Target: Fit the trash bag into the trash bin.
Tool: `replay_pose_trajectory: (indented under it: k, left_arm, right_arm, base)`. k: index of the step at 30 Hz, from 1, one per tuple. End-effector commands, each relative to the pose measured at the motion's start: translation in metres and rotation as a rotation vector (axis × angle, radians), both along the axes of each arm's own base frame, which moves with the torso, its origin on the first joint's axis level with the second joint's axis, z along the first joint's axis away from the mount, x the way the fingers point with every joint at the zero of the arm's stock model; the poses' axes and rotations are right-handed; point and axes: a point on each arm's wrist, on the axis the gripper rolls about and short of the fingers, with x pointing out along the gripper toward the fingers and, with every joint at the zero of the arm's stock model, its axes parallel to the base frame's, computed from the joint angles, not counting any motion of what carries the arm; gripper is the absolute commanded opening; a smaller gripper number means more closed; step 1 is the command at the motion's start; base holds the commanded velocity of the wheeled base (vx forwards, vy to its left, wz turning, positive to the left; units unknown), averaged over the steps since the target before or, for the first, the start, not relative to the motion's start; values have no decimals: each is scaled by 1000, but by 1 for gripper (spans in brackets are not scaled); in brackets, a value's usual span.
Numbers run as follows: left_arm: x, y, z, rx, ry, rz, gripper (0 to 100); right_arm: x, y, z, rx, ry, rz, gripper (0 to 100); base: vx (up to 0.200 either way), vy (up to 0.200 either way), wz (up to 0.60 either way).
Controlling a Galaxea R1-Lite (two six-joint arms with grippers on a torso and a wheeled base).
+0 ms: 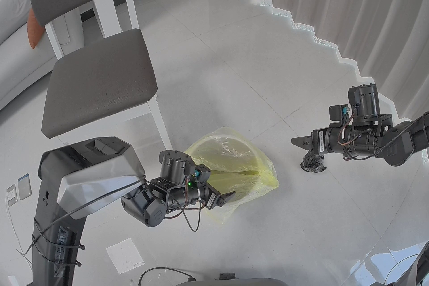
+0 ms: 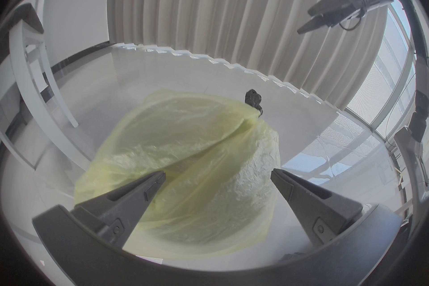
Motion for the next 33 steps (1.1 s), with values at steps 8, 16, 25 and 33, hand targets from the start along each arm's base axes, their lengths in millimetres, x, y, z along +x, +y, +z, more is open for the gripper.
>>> replay_pose_trajectory:
  k: [8, 16, 25, 33]
  left_arm:
    - [8, -14, -15, 7, 6, -9, 100]
    - [13, -16, -17, 2, -3, -8, 100]
    - [9, -17, -19, 10, 1, -6, 0]
    - [-8, -17, -15, 5, 6, -20, 0]
  right_arm:
    - [-3, -11, 4, 1, -6, -22, 100]
    - [-5, -14, 6, 0, -10, -28, 100]
    - [-5, -18, 4, -7, -7, -35, 100]
    - [-6, -19, 4, -7, -6, -38, 100]
  base:
    - [0, 0, 0]
    - [0, 0, 0]
    - [0, 0, 0]
    - [0, 0, 0]
